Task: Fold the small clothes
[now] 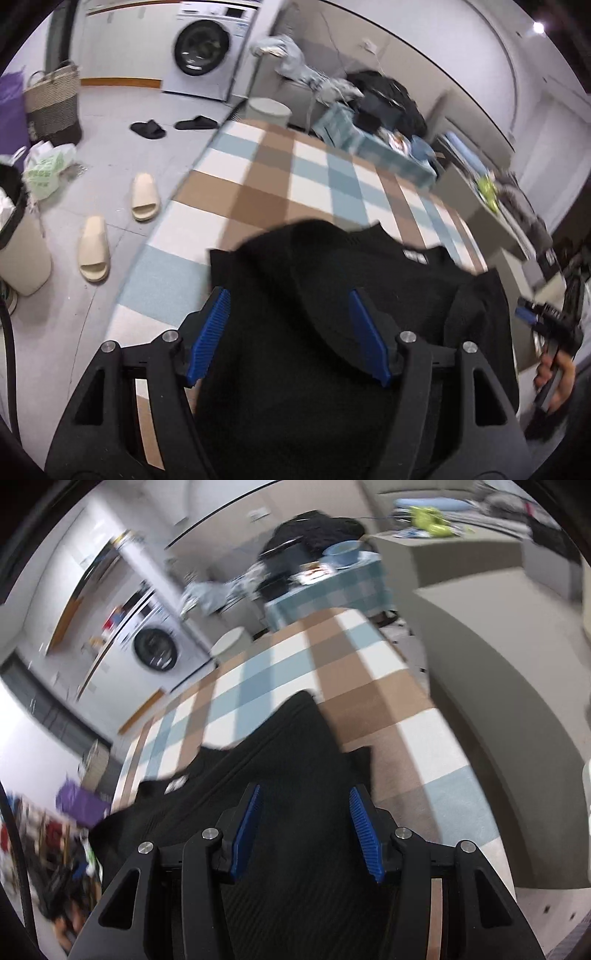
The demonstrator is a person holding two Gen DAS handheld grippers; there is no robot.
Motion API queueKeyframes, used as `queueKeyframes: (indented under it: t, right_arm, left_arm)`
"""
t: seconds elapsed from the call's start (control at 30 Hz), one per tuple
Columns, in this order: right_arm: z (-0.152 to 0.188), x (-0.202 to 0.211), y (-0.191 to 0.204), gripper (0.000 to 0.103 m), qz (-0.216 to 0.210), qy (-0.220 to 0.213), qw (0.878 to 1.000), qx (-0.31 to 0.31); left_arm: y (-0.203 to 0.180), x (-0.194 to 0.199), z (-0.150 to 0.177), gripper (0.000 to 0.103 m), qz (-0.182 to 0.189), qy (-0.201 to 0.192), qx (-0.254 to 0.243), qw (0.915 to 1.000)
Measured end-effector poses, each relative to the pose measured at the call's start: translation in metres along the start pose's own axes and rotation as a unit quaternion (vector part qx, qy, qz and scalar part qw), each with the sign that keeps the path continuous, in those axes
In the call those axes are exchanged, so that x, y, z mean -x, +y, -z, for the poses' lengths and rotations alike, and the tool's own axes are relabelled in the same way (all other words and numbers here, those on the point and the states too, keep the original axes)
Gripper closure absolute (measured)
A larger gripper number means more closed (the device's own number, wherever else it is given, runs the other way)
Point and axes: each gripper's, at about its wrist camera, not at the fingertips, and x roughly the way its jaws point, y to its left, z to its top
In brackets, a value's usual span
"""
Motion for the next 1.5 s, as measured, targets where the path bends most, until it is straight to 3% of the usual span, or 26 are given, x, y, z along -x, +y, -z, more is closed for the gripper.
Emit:
queueKeyframes:
  t: [0.07,0.13,0.23,0.33,0.43,0.53,0.67,0.8,0.87,0.93,1.1,1.13,1.2,1.23,1.37,1.4,1.47,1.5]
  right_arm:
    - [0.004,0.003,0.015,0.048,-0.003,0.015,0.999,0.038]
    - [0.007,0.0,0.026,0.048,0.003,0.031,0.997,0.065]
    - [0.009,-0.004,0.035,0.048,0.013,0.043,0.995,0.087]
    - [0.005,-0.004,0.039,0.048,0.014,0.039,0.995,0.092]
    - [-0.005,-0.004,0.038,0.047,0.016,0.017,0.994,0.106]
    - [-0.018,-0.014,0.025,0.046,0.048,0.007,0.994,0.093]
    - [-0.029,-0.031,0.005,0.046,0.052,0.011,0.997,0.053]
    - [-0.033,-0.05,-0.013,0.046,0.041,0.018,0.999,0.01]
    - [-0.036,-0.057,-0.018,0.046,0.047,0.017,0.999,-0.005]
    - [-0.039,-0.062,-0.017,0.047,0.046,0.011,0.999,-0.006]
    - [-0.044,-0.078,-0.007,0.047,0.044,0.0,0.999,0.005]
    - [-0.044,-0.081,-0.005,0.051,0.044,-0.001,0.999,0.009]
    - [-0.045,-0.087,0.0,0.088,0.047,0.003,0.999,0.024]
    - [-0.045,-0.086,0.001,0.096,0.045,0.001,0.999,0.026]
    - [-0.047,-0.037,-0.004,0.098,-0.055,-0.104,0.993,0.012]
    - [-0.048,-0.027,-0.009,0.098,-0.038,-0.122,0.992,-0.005]
    - [-0.052,-0.028,-0.018,0.098,-0.013,-0.114,0.993,-0.035]
    - [-0.053,-0.036,-0.02,0.098,0.004,-0.096,0.995,-0.038]
  left_arm:
    - [-0.009,-0.008,0.001,0.048,-0.001,0.012,-0.02,0.9997]
    - [-0.017,-0.027,0.0,0.091,-0.006,0.043,-0.034,0.9985]
    - [-0.022,-0.043,-0.002,0.102,0.002,0.048,-0.033,0.9983]
    - [-0.021,-0.038,-0.011,0.102,0.022,0.016,-0.022,0.9994]
    - [-0.016,-0.027,-0.032,0.103,0.017,-0.023,-0.015,0.9995]
    - [-0.001,-0.025,-0.059,0.103,0.013,-0.053,0.017,0.9984]
    - [0.02,-0.044,-0.075,0.102,-0.006,-0.034,0.066,0.9972]
    - [0.029,-0.066,-0.069,0.087,-0.03,0.024,0.062,0.9974]
    - [0.031,-0.067,-0.065,0.073,-0.029,0.025,0.052,0.9979]
    - [0.032,-0.064,-0.063,0.046,-0.033,0.017,0.043,0.9984]
    - [0.031,-0.068,-0.058,0.042,-0.042,0.016,0.027,0.9986]
    - [0.031,-0.07,-0.057,0.042,-0.043,0.02,0.027,0.9985]
    - [0.032,-0.074,-0.056,0.042,-0.046,0.029,0.026,0.9982]
    - [0.032,-0.077,-0.055,0.042,-0.047,0.031,0.025,0.9981]
    - [0.035,-0.079,-0.054,0.042,-0.054,0.026,0.022,0.998]
    - [0.035,-0.08,-0.054,0.042,-0.057,0.025,0.022,0.9979]
    - [0.038,-0.082,-0.056,0.045,-0.053,0.021,0.025,0.998]
    - [0.04,-0.084,-0.056,0.058,-0.052,0.018,0.027,0.9981]
